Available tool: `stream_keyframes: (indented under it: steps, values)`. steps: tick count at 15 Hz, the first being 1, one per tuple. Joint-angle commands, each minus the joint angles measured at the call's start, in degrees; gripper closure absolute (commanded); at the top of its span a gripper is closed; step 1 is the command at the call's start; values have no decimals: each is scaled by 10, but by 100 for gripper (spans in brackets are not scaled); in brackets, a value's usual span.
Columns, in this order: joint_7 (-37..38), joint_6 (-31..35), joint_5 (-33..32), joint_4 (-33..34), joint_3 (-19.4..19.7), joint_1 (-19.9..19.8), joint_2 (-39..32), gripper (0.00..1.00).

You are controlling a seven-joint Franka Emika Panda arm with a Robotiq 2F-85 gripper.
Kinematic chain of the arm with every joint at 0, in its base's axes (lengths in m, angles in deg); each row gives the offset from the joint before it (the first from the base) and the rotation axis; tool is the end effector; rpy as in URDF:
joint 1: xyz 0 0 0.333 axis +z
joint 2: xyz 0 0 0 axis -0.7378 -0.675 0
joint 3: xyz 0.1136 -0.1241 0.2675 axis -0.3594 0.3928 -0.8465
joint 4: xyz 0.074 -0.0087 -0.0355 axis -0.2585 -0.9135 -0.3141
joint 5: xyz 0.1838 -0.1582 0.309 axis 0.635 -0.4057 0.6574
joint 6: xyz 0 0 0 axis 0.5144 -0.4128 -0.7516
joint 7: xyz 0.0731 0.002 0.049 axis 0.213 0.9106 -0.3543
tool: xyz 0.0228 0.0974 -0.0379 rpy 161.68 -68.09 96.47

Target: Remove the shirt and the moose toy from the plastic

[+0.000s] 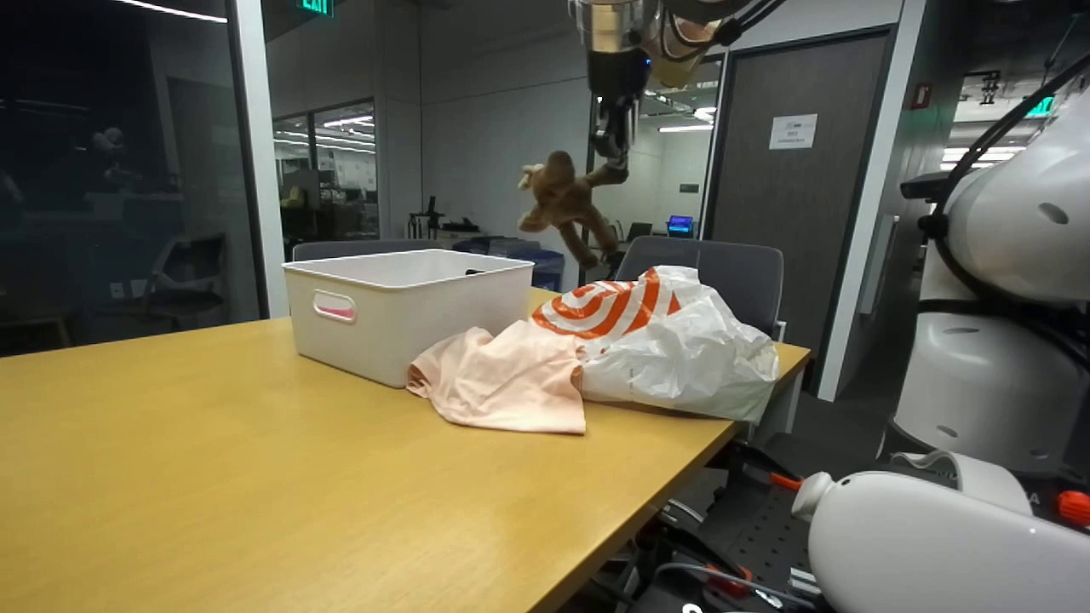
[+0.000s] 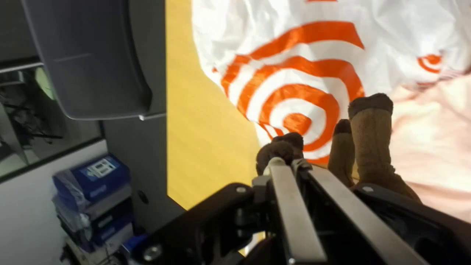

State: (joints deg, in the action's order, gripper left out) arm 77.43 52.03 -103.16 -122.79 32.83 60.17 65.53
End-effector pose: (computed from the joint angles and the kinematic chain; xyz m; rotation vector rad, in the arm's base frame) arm 0.3838 0.0693 0.5151 2.4392 0.3167 0.3594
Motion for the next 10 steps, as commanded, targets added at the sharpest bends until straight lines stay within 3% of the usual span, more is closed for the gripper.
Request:
stream_keyframes:
  steps: [1,4,6,7,9,10]
  values:
    - [-27,128,63,30,-10,-4,-95,98]
    - [-94,220,142,32,-9,-5,-162,98]
    - [-162,247,217,35,-6,0,-197,98]
    - [-202,248,261,39,-4,5,-210,68]
    - [-285,217,356,55,0,12,-228,68]
    - [-288,183,373,66,-6,2,-229,60]
